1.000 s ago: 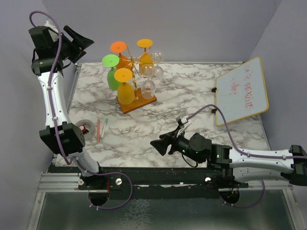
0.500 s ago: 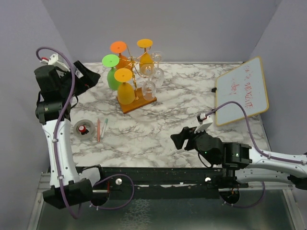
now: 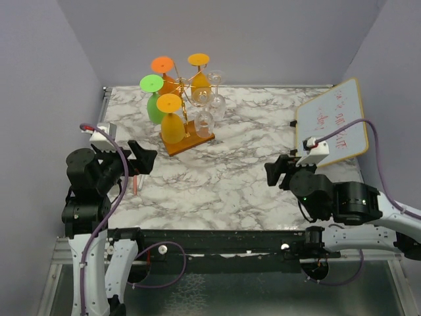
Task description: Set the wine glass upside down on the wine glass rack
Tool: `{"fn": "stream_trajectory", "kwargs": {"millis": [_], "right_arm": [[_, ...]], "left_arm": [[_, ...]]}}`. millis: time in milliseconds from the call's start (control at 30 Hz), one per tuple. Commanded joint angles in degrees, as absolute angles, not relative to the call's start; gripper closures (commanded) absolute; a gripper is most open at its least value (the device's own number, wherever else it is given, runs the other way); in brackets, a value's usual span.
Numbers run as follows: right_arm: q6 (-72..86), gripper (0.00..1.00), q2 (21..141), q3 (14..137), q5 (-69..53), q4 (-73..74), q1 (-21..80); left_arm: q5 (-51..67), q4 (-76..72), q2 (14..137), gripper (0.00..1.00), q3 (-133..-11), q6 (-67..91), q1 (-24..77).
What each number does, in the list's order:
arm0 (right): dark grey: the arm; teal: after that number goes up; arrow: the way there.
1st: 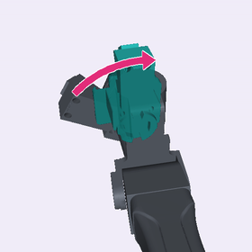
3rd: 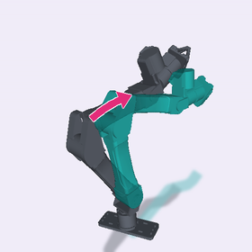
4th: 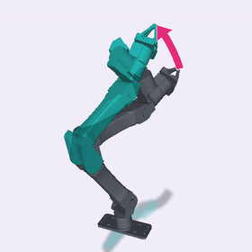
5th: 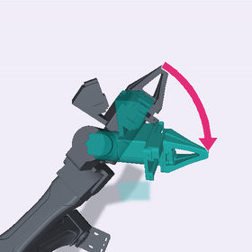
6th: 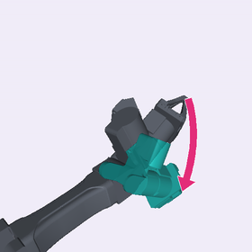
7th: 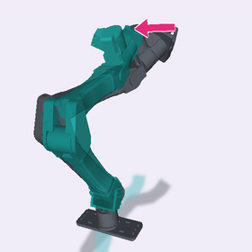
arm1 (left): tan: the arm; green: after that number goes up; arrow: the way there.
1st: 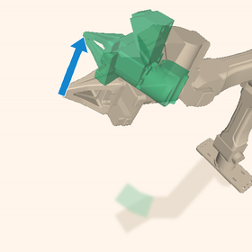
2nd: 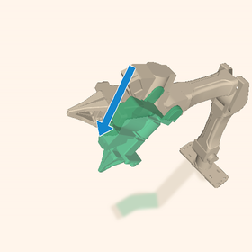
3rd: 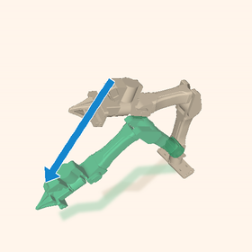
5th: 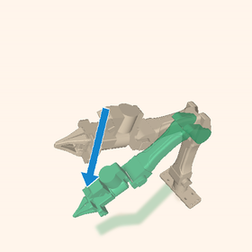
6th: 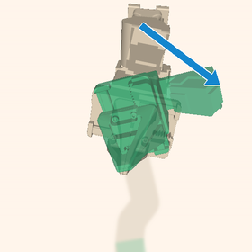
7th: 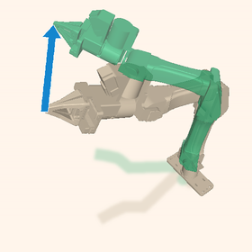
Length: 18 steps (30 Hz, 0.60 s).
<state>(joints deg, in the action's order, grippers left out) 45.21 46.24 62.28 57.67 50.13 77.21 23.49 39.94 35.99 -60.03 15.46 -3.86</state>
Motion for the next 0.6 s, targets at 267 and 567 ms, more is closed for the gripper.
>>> {"fn": "stream_trajectory", "kwargs": {"millis": [267,567], "right_arm": [[32.1,0.28,42.9,76.6,67.1,59.7,77.5],[30.0,0.27,39.6,74.5,67.9,55.8,77.5]], "left_arm": [[23.1,43.6,32.3,0.01,-59.2,9.9,-1.2],[18.2,44.6,32.9,0.01,-60.6,9.4,-0.1]]}}
